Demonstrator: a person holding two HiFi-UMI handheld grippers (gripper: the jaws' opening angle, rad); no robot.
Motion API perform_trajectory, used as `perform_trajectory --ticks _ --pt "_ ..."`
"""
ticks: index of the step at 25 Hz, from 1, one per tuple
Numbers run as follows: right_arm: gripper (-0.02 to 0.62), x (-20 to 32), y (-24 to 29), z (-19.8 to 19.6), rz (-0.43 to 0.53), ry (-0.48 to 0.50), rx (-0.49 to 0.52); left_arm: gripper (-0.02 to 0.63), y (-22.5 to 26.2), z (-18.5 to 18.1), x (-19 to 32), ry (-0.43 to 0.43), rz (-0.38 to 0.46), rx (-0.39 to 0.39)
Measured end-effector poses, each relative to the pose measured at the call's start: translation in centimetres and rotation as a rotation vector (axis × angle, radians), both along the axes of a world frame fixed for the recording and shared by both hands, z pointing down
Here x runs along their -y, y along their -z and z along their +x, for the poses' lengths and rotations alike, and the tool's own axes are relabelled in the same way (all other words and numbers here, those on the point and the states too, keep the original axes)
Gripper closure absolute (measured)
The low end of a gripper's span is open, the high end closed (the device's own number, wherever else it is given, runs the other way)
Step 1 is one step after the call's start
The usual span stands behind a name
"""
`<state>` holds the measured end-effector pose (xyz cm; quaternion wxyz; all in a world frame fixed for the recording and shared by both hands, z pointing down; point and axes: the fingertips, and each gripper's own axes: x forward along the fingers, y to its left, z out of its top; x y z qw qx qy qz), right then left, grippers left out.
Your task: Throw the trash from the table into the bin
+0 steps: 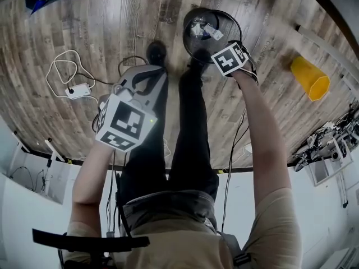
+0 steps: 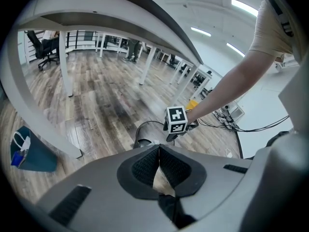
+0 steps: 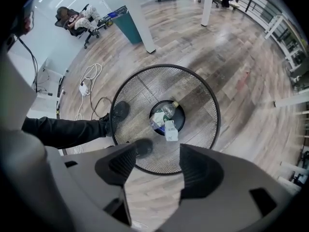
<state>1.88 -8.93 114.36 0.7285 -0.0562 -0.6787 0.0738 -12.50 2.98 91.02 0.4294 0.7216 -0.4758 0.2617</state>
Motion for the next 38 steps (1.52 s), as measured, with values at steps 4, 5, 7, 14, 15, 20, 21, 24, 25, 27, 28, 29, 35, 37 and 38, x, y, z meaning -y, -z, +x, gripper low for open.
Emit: perform_trajectory --ticks 4,5,7,14,15,20,21,24,25,27,28,29,35,37,38 --pt "0.331 0.6 0.4 0.1 0.009 -0.028 0.005 0.592 0.3 0.0 0.4 -0.004 0.010 0.008" --pt "0.331 0.7 0.6 0.1 0.010 -0.038 0.009 0.592 0.3 0.1 0.3 -0.006 0.009 0.009" --pt "0.331 0.8 1.2 0.1 0.008 -0.057 0.019 0.592 0.5 0.3 0.4 -0.011 0.010 0.013" --pt "0.334 1.3 5.4 0.0 -0.051 -0.291 0.072 0.592 3.6 0.9 1.8 -0.028 0.049 0.024" --pt "0.340 1.6 6.4 -0.3 -0.054 -0.354 0.101 0.592 4.2 0.9 2.0 -0.030 0.056 0.027" --pt "0.578 3.3 13.1 -2.0 -0.086 -0.580 0.253 0.592 7.3 0.6 3.2 -0.042 0.088 0.054" --pt "0.578 3.3 15.0 -2.6 -0.102 -0.587 0.294 0.592 8.0 0.5 3.4 -0.045 0.093 0.060" --pt "0.580 3.7 20.8 -4.2 -0.120 -0.599 0.414 0.593 10.5 0.2 4.1 -0.053 0.117 0.079" --pt "0.580 3.7 22.9 -4.7 -0.137 -0.624 0.451 0.592 11.4 -0.1 4.4 -0.054 0.124 0.086" --pt "0.580 3.5 27.9 -5.8 -0.210 -0.693 0.530 0.592 13.3 -0.4 5.2 -0.045 0.137 0.096" --pt "0.580 3.4 30.8 -6.5 -0.255 -0.718 0.577 0.593 14.4 -0.5 5.7 -0.034 0.148 0.096" --pt "0.580 3.3 33.9 -7.2 -0.293 -0.730 0.630 0.592 15.6 -0.6 6.2 -0.025 0.161 0.091" --pt "0.580 0.6 50.2 -10.6 -0.357 -0.729 0.910 0.592 23.6 -2.0 5.9 -0.034 0.223 0.087" --pt "0.580 0.2 54.7 -11.7 -0.390 -0.722 0.989 0.592 26.2 -2.8 5.9 -0.021 0.241 0.101" --pt "0.580 0.4 56.8 -12.1 -0.398 -0.709 1.026 0.592 27.6 -3.2 6.3 -0.022 0.257 0.112"
